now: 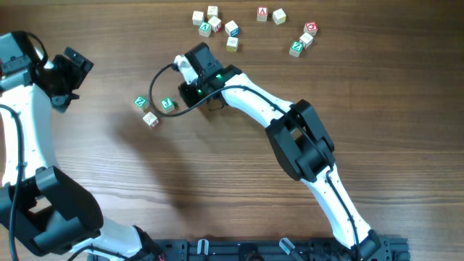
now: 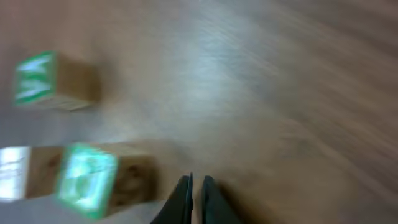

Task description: Form a circle

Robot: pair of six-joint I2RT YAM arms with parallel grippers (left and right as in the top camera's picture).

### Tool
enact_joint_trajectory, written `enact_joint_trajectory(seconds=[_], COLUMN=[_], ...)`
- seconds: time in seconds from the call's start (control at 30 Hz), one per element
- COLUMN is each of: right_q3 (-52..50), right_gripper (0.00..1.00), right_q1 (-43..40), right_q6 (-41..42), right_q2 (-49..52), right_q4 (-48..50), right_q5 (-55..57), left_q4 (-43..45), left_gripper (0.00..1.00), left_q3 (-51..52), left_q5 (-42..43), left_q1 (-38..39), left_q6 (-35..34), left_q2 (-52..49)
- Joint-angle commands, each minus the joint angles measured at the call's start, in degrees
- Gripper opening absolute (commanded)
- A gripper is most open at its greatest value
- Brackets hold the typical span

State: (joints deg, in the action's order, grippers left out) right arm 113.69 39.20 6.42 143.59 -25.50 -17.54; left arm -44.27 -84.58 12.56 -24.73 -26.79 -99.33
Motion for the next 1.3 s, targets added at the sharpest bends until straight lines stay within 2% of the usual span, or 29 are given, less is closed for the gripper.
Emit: enact_joint_trajectory(seconds=[0.0, 0.07, 0.17, 0.23, 0.3, 0.33, 0.43, 0.5, 0.63, 0.87, 1.03, 1.13, 1.27], right_q3=[0.1, 0.1, 0.1, 0.1, 0.1, 0.1, 0.1, 0.1, 0.1, 0.1, 0.1, 0.1, 0.1], right_gripper=[0.04, 0.04, 0.04, 0.04, 0.04, 0.04, 0.04, 0.04, 0.04, 0.04, 0.04, 0.04, 0.04], right_q1=[-4.1, -7.3, -13.5, -17.6, -20.8, -21.4, -21.4, -21.1, -21.1, -21.1, -21.1, -21.1, -21.1], right_q6=[3.2, 5.2, 8.8, 8.7, 8.7, 8.7, 8.7, 8.7, 8.7, 8.7, 8.6, 8.6, 8.6], right_q2=[-1.6, -3.8, -8.1, -10.2, -10.9, -10.9, -10.9, -10.9, -10.9, -10.9, -10.9, -10.9, -10.9], right_q4=[-2.9, -7.2, -15.7, -19.2, -21.2, -22.0, -23.7, -24.3, -24.8, -24.8, -25.0, -24.9, -25.0], right_q5=[8.7, 8.5, 5.1, -3.0, -11.5, -12.2, -12.1, -12.1, -10.7, -10.6, -10.6, -10.6, -10.6], left_q4=[4.0, 7.1, 6.9, 6.9, 6.3, 6.1, 4.8, 3.3, 2.8, 2.5, 5.3, 4.6, 3.3], left_gripper=[0.80, 0.50, 0.17, 0.04, 0.04, 0.04, 0.04, 0.04, 0.04, 0.04, 0.04, 0.04, 0.04], left_q3=[-0.7, -0.7, -0.7, -0.7, -0.7, -0.7, -0.7, -0.7, -0.7, -0.7, -0.7, -0.7, -0.7], left_q5=[4.6, 4.6, 4.8, 4.9, 5.0, 5.0, 5.0, 4.9, 5.0, 5.0, 4.5, 4.5, 3.4], left_q1=[4.2, 6.7, 7.2, 7.2, 7.3, 7.3, 7.3, 7.3, 7.3, 9.6, 10.6, 10.6, 10.6], left_q6=[0.5, -2.8, -3.7, -2.4, -2.0, -2.4, -9.8, -11.5, -22.6, -18.4, -18.4, -15.5, -15.2], left_q2=[-2.0, -5.1, -11.0, -14.7, -17.7, -18.8, -20.5, -21.2, -22.2, -22.2, -22.2, -22.2, -22.2])
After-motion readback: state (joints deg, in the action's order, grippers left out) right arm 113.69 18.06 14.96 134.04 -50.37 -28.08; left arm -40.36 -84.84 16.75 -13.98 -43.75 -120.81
